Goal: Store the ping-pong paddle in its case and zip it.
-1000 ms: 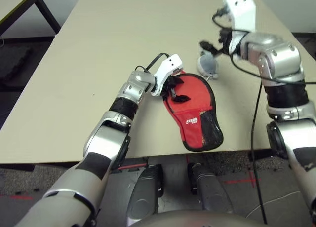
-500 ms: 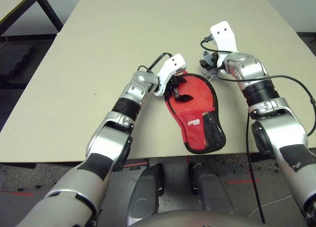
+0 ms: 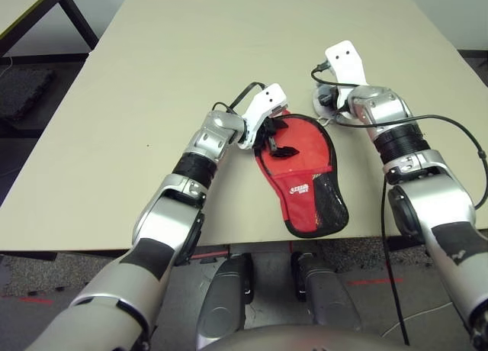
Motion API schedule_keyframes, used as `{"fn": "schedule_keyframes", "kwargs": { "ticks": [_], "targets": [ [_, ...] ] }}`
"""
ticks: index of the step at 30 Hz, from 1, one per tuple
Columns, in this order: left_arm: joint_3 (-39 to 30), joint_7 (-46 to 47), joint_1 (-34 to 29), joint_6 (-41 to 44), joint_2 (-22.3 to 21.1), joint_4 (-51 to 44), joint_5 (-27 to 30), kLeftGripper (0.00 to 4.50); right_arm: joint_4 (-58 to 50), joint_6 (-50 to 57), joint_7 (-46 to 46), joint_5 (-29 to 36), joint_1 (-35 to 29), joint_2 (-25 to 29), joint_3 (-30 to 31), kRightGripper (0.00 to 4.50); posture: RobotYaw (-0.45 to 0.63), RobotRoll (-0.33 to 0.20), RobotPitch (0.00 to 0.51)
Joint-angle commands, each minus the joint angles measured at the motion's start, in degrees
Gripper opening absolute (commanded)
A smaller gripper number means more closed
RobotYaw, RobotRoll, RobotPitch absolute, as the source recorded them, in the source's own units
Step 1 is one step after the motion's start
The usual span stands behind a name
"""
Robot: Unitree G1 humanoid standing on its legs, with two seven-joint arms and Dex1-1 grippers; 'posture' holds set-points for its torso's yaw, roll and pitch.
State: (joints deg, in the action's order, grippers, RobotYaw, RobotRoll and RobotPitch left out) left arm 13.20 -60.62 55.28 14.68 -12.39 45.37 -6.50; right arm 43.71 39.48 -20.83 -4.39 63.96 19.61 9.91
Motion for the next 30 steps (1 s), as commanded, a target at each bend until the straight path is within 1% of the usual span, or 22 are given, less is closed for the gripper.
{"fn": "schedule_keyframes", "kwargs": {
  "ticks": [1,4,8,9,10,12,15,19,20,23,25,26,27,29,30],
  "targets": [
    [3.0,0.7,-2.2,1.5,0.1,3.7,-2.1,4.5,-4.5,2.1,-2.6,-2.8,-3.0,3.6,2.4,0.11,-0.1,0.0,0.171],
    [3.4,0.8,-2.2,1.2,0.2,3.8,-2.3,4.5,-13.7,6.0,-8.1,-3.9,-7.2,8.8,5.3,0.06,-0.1,0.0,0.172],
    [3.6,0.9,-2.2,0.9,0.1,4.1,-2.3,4.5,-32.2,14.5,-18.4,-3.0,-15.2,19.1,9.3,0.06,-0.11,0.0,0.176],
    [3.7,0.9,-2.1,0.9,0.1,4.3,-2.3,4.5,-38.9,17.2,-22.1,-2.0,-18.2,23.9,10.2,0.06,-0.11,0.0,0.176],
    [3.7,0.9,-2.1,0.8,0.0,4.3,-2.3,4.5,-43.7,19.3,-24.6,-1.2,-20.3,27.2,10.7,0.06,-0.12,0.0,0.179],
    [3.9,0.9,-2.0,0.6,-0.1,4.6,-2.2,4.5,-54.3,23.0,-30.5,1.4,-25.3,35.7,11.1,0.06,-0.13,0.0,0.182],
    [4.1,0.9,-2.0,0.3,-0.2,4.9,-2.2,4.5,-63.2,26.3,-34.4,4.9,-29.4,41.9,10.1,0.06,-0.14,0.0,0.187],
    [4.4,0.9,-1.8,-0.2,0.1,5.6,-2.2,4.5,-77.1,32.4,-40.0,12.7,-35.4,50.9,7.4,0.06,-0.16,0.0,0.191],
    [4.4,0.9,-1.8,-0.3,0.1,5.7,-2.1,4.5,-79.2,33.3,-40.5,14.2,-36.4,52.4,6.8,0.06,-0.16,0.0,0.192],
    [4.7,0.8,-1.3,-0.7,0.4,6.6,-2.2,4.5,-89.3,36.1,-43.3,21.3,-42.2,57.1,3.6,0.06,-0.17,0.0,0.196],
    [4.9,0.9,-0.9,-0.9,0.5,7.1,-2.0,4.5,-92.4,36.8,-43.3,24.3,-44.6,58.2,1.8,0.06,-0.18,0.0,0.196],
    [5.0,0.9,-0.6,-1.0,0.5,7.3,-1.9,4.5,-92.8,37.1,-42.8,25.4,-45.2,58.2,1.2,0.06,-0.18,0.0,0.196],
    [5.0,0.9,-0.5,-1.1,0.5,7.5,-1.8,4.5,-92.1,37.5,-41.4,25.7,-45.2,57.1,0.9,0.06,-0.18,0.0,0.196],
    [5.3,1.0,-0.1,-1.3,0.5,7.9,-1.6,4.5,-89.1,36.4,-38.4,24.6,-44.3,55.3,1.6,0.06,-0.19,0.0,0.198],
    [5.4,1.0,-0.1,-1.4,0.6,8.1,-1.6,4.5,-87.0,34.7,-36.5,22.8,-43.3,54.7,2.8,0.06,-0.19,0.0,0.198]
  ]
}}
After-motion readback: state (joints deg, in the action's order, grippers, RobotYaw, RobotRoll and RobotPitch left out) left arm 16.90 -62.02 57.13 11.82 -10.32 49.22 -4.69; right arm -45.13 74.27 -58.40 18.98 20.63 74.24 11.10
